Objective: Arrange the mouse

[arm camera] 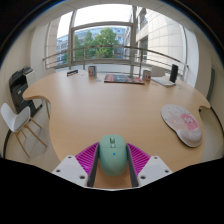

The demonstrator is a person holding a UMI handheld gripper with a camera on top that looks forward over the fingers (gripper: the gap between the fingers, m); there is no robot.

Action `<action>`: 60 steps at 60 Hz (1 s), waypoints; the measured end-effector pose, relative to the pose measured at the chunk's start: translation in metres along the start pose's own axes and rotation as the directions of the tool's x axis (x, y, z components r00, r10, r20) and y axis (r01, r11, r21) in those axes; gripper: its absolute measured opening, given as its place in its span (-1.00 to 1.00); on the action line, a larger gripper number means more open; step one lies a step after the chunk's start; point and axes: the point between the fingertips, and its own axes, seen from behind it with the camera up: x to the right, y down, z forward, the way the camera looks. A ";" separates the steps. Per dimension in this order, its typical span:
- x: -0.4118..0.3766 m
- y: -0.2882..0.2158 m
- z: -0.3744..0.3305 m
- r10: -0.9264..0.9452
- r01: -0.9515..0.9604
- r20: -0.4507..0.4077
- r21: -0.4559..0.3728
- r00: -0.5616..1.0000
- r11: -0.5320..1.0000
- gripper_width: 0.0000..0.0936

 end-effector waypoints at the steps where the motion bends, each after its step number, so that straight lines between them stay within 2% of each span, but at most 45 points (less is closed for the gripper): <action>1: -0.001 -0.001 0.001 -0.009 0.009 0.003 0.000 1.000 1.000 0.04; 7: -0.007 -0.004 0.004 -0.020 0.020 0.050 0.000 0.999 1.000 -0.08; 13: -0.013 -0.017 -0.002 -0.030 0.030 0.118 0.001 0.993 1.000 -0.13; 17: -0.007 -0.054 -0.018 -0.041 0.032 0.161 0.057 0.986 0.998 -0.12; 22: 0.016 -0.127 -0.041 -0.019 -0.015 0.206 0.162 0.978 0.987 -0.12; 28: 0.082 -0.209 -0.066 0.037 -0.090 0.193 0.274 0.981 0.957 -0.13; 34: 0.168 -0.243 -0.048 0.079 -0.116 0.125 0.326 0.989 0.938 -0.13; 38: 0.221 -0.231 -0.021 0.091 -0.106 0.063 0.289 0.994 0.951 -0.13; 43: 0.274 -0.175 0.024 0.128 -0.129 0.017 0.181 0.992 0.975 -0.13; 48: 0.297 -0.140 0.054 0.102 -0.101 -0.021 0.075 0.995 0.992 -0.13; 54: 0.312 -0.098 0.077 0.090 -0.089 -0.037 0.007 0.995 0.996 -0.11; 60: 0.309 -0.074 0.089 0.110 -0.111 -0.017 -0.053 0.994 0.992 0.04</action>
